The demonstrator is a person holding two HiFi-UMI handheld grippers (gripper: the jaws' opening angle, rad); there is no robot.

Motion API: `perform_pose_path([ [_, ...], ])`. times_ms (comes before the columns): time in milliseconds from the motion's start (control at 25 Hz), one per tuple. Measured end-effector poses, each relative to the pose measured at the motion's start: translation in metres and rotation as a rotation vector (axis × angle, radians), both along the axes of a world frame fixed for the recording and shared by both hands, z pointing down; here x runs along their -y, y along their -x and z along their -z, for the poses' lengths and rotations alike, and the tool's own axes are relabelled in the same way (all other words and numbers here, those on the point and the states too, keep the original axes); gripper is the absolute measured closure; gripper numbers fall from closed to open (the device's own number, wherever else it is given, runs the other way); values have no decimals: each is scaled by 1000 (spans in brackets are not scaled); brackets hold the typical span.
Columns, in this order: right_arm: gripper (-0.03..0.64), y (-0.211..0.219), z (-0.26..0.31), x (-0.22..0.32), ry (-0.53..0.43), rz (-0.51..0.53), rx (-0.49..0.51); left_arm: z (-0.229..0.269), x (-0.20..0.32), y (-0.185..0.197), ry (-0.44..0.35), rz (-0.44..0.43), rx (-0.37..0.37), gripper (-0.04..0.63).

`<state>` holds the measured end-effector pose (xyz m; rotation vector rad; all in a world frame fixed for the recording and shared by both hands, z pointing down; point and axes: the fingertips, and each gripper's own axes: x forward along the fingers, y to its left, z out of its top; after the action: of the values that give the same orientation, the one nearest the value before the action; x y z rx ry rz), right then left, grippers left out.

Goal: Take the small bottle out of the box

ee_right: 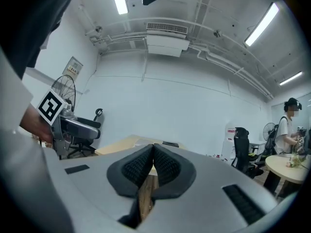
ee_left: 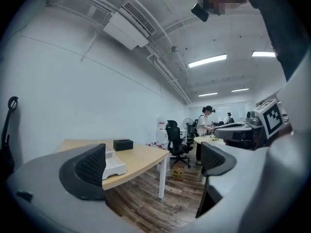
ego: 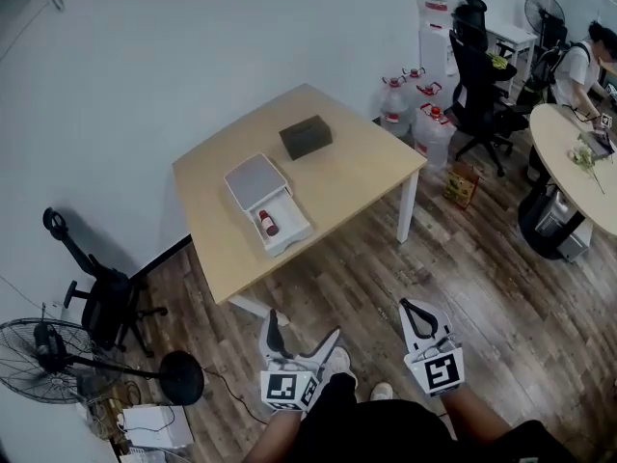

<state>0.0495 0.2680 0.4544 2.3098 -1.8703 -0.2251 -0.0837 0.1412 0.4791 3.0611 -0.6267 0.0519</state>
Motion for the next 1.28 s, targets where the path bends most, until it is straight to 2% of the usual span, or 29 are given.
perform_pose_path([
  [360, 603, -1, 2, 80, 10, 112, -5, -11, 68, -7, 17, 70, -16, -8],
  [480, 601, 1, -1, 112, 29, 158, -20, -12, 92, -17, 37, 75, -26, -8],
  [760, 600, -13, -2, 191, 59, 195, 28, -15, 157, -36, 60, 85, 7, -8],
  [1000, 598, -17, -8, 260, 106, 232, -18, -22, 208, -42, 93, 74, 12, -8],
  [1280, 598, -16, 1, 320, 95, 279, -21, -29, 251, -45, 115, 84, 28, -6],
])
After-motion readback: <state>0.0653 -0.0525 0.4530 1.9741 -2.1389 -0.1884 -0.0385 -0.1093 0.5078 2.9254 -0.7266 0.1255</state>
